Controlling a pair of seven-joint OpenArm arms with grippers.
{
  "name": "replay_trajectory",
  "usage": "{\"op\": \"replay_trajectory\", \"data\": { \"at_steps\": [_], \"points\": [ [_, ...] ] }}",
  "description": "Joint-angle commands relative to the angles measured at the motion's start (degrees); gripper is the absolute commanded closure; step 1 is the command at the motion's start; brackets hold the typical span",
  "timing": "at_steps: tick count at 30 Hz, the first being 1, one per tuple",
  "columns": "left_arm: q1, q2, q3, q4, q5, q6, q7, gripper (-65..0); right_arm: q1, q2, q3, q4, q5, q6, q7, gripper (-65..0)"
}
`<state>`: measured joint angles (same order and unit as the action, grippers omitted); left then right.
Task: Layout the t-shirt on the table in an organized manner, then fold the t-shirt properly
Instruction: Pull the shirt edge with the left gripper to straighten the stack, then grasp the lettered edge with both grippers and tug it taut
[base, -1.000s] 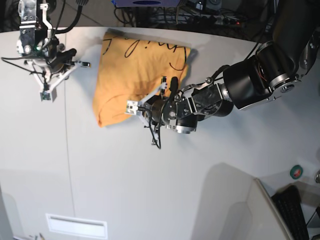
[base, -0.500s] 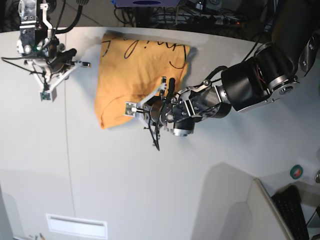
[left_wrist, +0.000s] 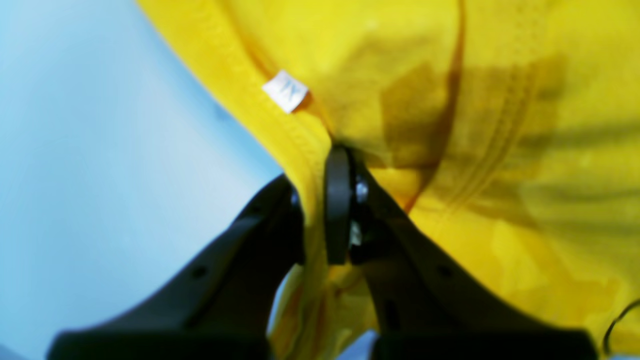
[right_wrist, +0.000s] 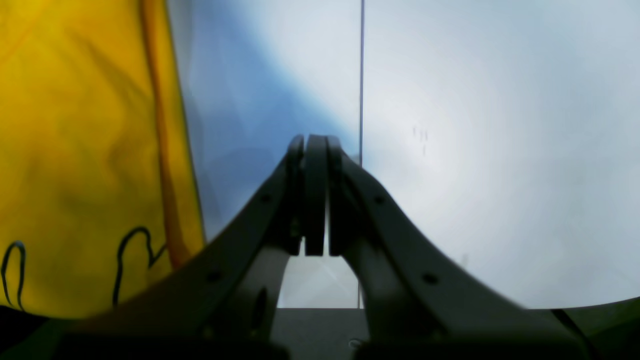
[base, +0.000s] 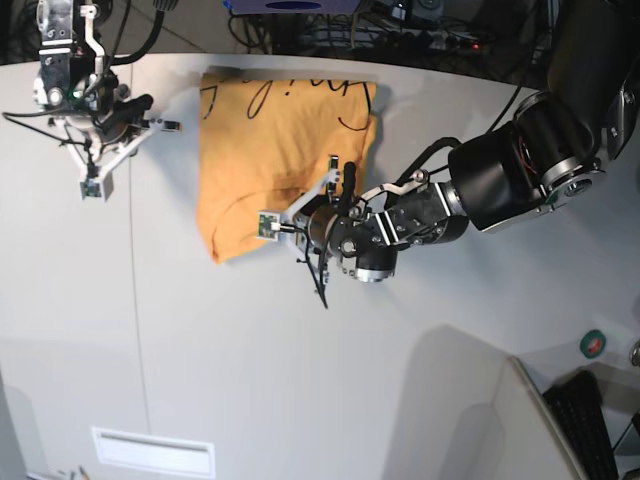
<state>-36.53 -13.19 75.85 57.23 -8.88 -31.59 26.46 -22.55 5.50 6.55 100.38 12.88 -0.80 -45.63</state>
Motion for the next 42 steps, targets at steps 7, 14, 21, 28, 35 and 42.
{"op": "replay_trajectory", "data": {
  "at_steps": [7, 14, 21, 28, 35, 42],
  "points": [
    [-2.37, -0.04, -0.29, 1.54, 0.31, -0.1, 4.27, -2.3, 0.35, 0.44, 0.27, 1.03, -0.01, 0.14, 0.84, 0.0],
    [-2.19, -0.39, -3.63, 6.9, 0.31, -0.1, 4.62, -29.0, 0.61, 0.44, 0.09, 1.12, -0.01, 0.14, 0.84, 0.0],
    [-2.46, -0.48, -12.43, 10.77, 0.31, -0.19, 8.58, -50.0, 0.35, 0.44, -0.08, 1.29, -0.01, 0.14, 0.84, 0.0],
    [8.09, -4.79, -28.69, 27.65, 0.49, -0.19, 15.78, 0.0, -3.34, 0.44, -2.81, 9.64, -0.01, 0.14, 0.57, 0.0],
    [27.7, -11.73, -39.06, 40.92, 0.4, -0.19, 15.52, 0.0, -8.44, 0.7, -13.36, 13.16, -0.01, 0.14, 0.66, 0.0],
    [41.06, -11.82, -43.46, 42.68, 0.93, -0.19, 15.43, 0.0, -7.04, 0.61, -21.71, 9.29, -0.09, 0.05, 0.75, 0.0]
  ]
}}
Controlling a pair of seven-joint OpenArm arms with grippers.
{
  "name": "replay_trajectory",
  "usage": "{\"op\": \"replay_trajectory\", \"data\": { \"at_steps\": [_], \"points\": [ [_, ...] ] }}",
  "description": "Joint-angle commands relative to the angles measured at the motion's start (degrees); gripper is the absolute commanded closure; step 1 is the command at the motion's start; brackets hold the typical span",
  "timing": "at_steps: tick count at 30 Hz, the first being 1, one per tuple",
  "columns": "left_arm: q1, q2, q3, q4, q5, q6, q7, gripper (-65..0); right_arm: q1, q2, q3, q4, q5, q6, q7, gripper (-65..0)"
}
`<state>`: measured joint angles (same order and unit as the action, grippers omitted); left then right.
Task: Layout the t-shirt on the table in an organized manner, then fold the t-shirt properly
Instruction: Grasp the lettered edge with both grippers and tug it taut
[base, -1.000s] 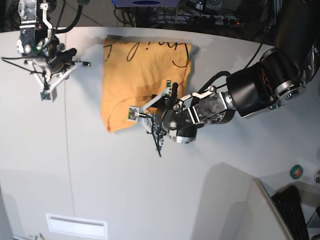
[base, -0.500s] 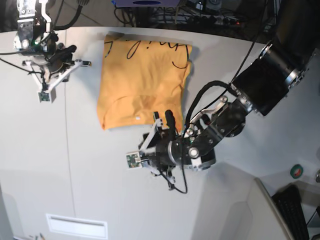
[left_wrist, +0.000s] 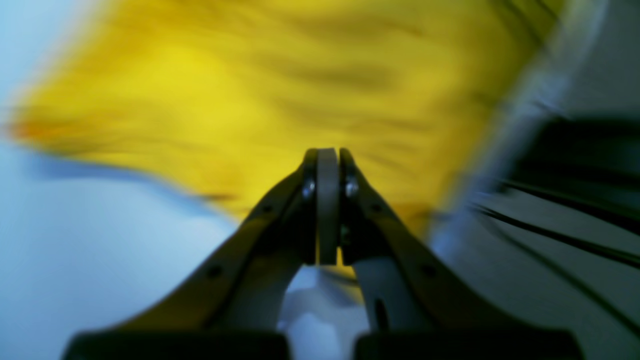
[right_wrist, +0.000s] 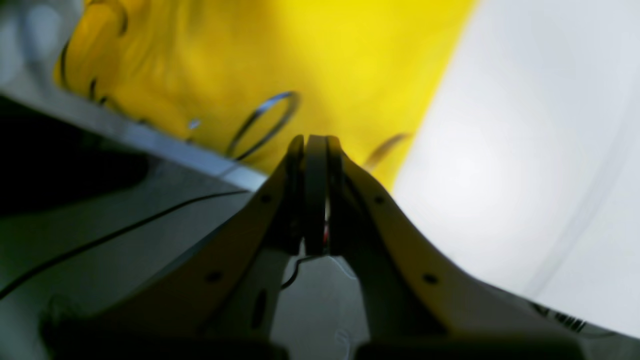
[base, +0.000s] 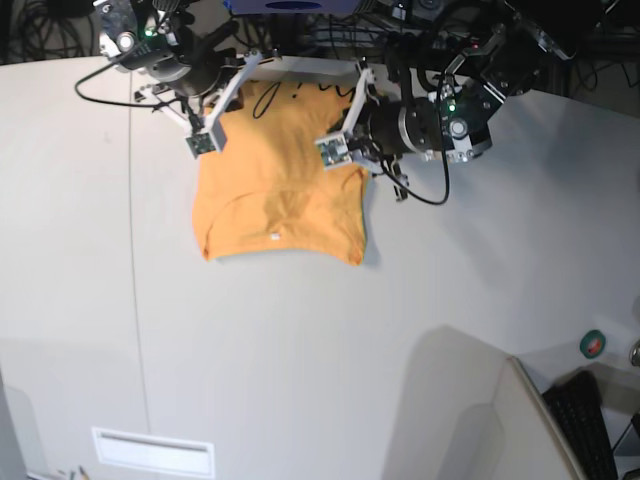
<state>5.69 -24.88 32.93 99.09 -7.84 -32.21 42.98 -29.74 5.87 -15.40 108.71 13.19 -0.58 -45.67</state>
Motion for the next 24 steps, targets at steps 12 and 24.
{"op": "replay_trajectory", "data": {
  "at_steps": [12, 24],
  "points": [
    [0.5, 0.31, -0.44, -7.26, -0.47, 0.51, -1.18, 0.0, 2.97, 0.15, -0.47, -15.83, -0.4, -0.17, 12.04, 0.0],
    [7.71, -0.83, -15.83, 4.25, -0.74, 0.6, -1.18, 0.0, -4.42, 4.55, 3.49, 3.51, -0.4, -0.43, 11.52, 0.0]
  ]
}}
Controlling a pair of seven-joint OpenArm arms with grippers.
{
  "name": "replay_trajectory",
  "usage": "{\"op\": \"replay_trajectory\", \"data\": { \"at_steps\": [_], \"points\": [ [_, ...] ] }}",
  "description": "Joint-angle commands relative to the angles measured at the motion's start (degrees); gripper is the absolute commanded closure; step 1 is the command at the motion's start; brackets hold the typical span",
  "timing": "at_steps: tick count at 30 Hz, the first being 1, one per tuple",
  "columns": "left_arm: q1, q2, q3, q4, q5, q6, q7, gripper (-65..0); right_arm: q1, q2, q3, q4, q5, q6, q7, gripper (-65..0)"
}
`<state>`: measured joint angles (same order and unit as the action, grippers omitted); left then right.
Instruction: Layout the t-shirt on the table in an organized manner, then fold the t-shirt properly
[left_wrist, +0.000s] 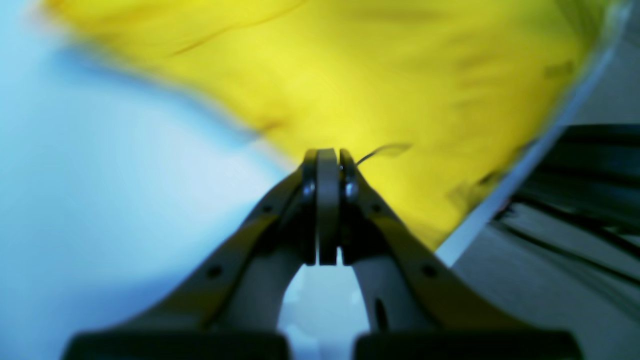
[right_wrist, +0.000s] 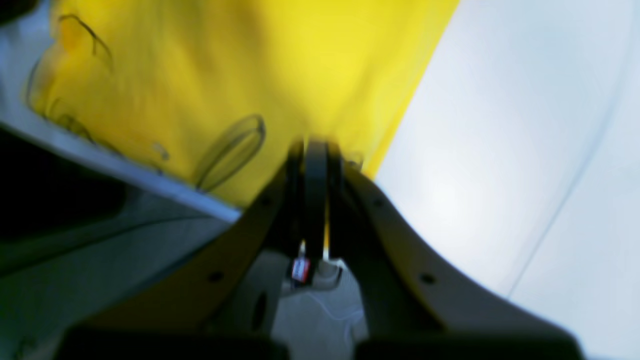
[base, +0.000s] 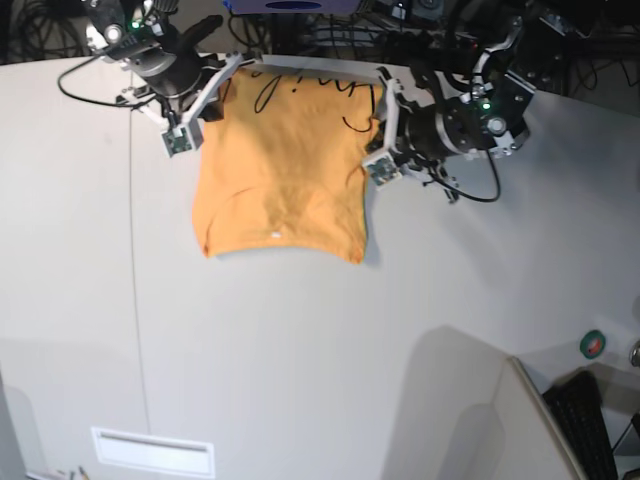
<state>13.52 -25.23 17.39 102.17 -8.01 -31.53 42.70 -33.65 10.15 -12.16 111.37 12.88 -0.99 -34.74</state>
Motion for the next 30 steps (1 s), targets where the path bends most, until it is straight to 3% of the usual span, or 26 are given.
{"op": "replay_trajectory", "data": {
  "at_steps": [1, 6, 13, 16, 20, 23, 25, 28, 30],
  "points": [
    [1.03, -0.57, -2.31, 2.49, -0.56, -0.16, -0.9, 0.0, -1.56, 0.79, 1.75, 1.64, -0.09, -0.02, 0.59, 0.0],
    [9.65, -3.65, -10.57, 8.47, -0.47, -0.16, -0.9, 0.0, -8.77, 4.48, 7.64, 3.22, -0.09, -0.02, 0.59, 0.0],
    [29.69, -7.69, -18.93, 11.46, 0.05, -0.16, -0.9, 0.0, -28.37, 4.31, 10.71, 3.92, 0.08, 0.16, 0.59, 0.0],
    [36.9, -7.51, -19.19, 10.4, 0.05, 0.01, -0.9, 0.0, -30.48, 4.84, 9.57, 0.06, 0.08, 0.25, 0.85, 0.0],
    [39.18, -6.72, -15.06, 5.04, 0.14, 0.28, -0.9, 0.0, -21.87, 5.98, 4.73, -10.76, 0.26, 0.34, 0.94, 0.0],
    [37.95, -4.17, -11.98, -0.32, 0.14, 4.06, -1.07, 0.0, -15.01, 6.68, 0.52, -20.69, 0.26, 1.04, 1.12, 0.0],
    [36.28, -2.15, -9.69, -6.57, 0.14, 7.22, -3.44, 0.0, -9.65, 7.39, -3.97, -29.31, 2.1, 5.61, 1.55, 0.0],
    [31.71, 0.49, -6.09, -18.96, 0.14, 10.65, -10.57, 0.0, -1.74, 7.21, -8.36, -44.16, 6.06, 13.7, 2.87, 0.0],
    [28.72, 2.24, -3.72, -28.54, 0.14, 12.76, -16.37, 0.0, 3.63, 6.86, -10.21, -54.36, 6.94, 17.3, 4.98, 0.0]
  ]
}}
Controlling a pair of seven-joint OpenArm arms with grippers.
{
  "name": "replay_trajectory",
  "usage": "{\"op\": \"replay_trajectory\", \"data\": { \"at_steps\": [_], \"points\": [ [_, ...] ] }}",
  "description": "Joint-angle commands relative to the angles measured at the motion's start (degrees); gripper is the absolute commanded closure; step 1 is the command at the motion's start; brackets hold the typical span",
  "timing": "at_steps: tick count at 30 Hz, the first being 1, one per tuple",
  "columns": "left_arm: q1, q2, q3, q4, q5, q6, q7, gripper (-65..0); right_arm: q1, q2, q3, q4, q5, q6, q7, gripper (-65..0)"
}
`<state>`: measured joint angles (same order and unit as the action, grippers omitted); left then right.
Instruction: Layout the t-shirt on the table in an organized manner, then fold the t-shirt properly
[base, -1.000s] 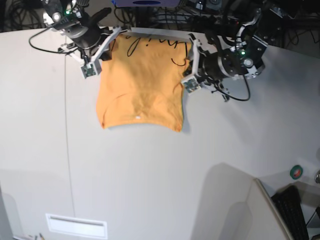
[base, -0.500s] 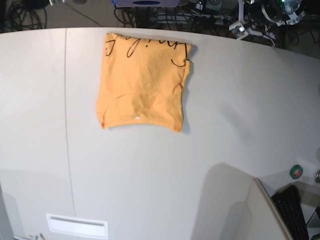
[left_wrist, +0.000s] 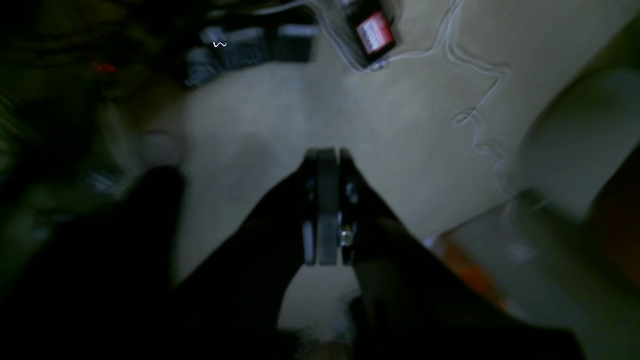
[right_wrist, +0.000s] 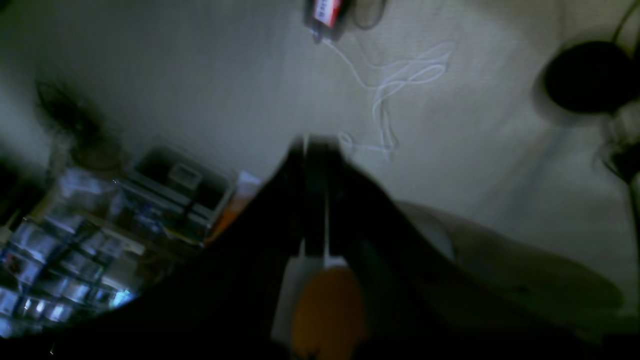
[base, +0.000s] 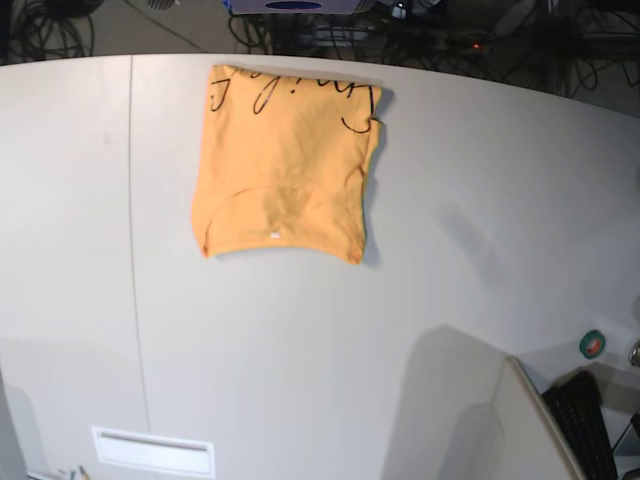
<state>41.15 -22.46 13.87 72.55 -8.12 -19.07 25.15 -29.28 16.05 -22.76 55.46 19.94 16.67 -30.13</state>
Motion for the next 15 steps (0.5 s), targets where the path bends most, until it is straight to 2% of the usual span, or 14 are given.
{"op": "replay_trajectory", "data": {
  "at_steps": [1, 3, 5, 8, 9, 11, 13, 15],
  "points": [
    [-0.66, 0.61, 1.03, -4.82, 0.25, 1.09, -2.42, 0.0, 1.72, -0.01, -0.23, -3.99, 0.32, 0.7, 2.48, 0.0],
    [-5.15, 2.99, 3.49, -18.09, 0.25, 1.8, -10.95, 0.0, 5.85, -1.94, -1.02, -15.42, 0.5, 1.58, 9.25, 0.0],
    [-10.51, 5.45, 4.73, -33.74, 0.25, 1.8, -20.27, 0.0, 9.19, -3.44, -2.69, -26.14, 0.5, 1.66, 19.1, 0.0],
    [-20.44, 9.84, 5.43, -62.05, 0.16, 1.8, -38.73, 0.0, 12.71, -6.6, -5.94, -41.18, 0.5, 1.49, 38.09, 0.0],
    [-23.52, 10.99, 5.43, -70.22, 0.25, 1.8, -46.38, 0.0, 13.41, -7.75, -6.64, -45.31, 0.5, 1.4, 44.24, 0.0],
    [-26.6, 11.69, 5.52, -72.55, 0.25, 1.8, -58.42, 0.0, 14.38, -10.21, -6.73, -50.93, 0.58, 1.31, 52.5, 0.0],
    [-26.95, 11.43, 5.52, -72.55, 0.25, 1.8, -62.11, 0.0, 14.73, -11.7, -6.73, -52.34, 0.58, -0.71, 53.38, 0.0],
    [-27.04, 11.43, 5.6, -72.55, 0.25, 1.8, -59.92, 0.0, 14.64, -12.49, -6.73, -50.85, 0.67, -5.72, 53.12, 0.0]
  ]
}}
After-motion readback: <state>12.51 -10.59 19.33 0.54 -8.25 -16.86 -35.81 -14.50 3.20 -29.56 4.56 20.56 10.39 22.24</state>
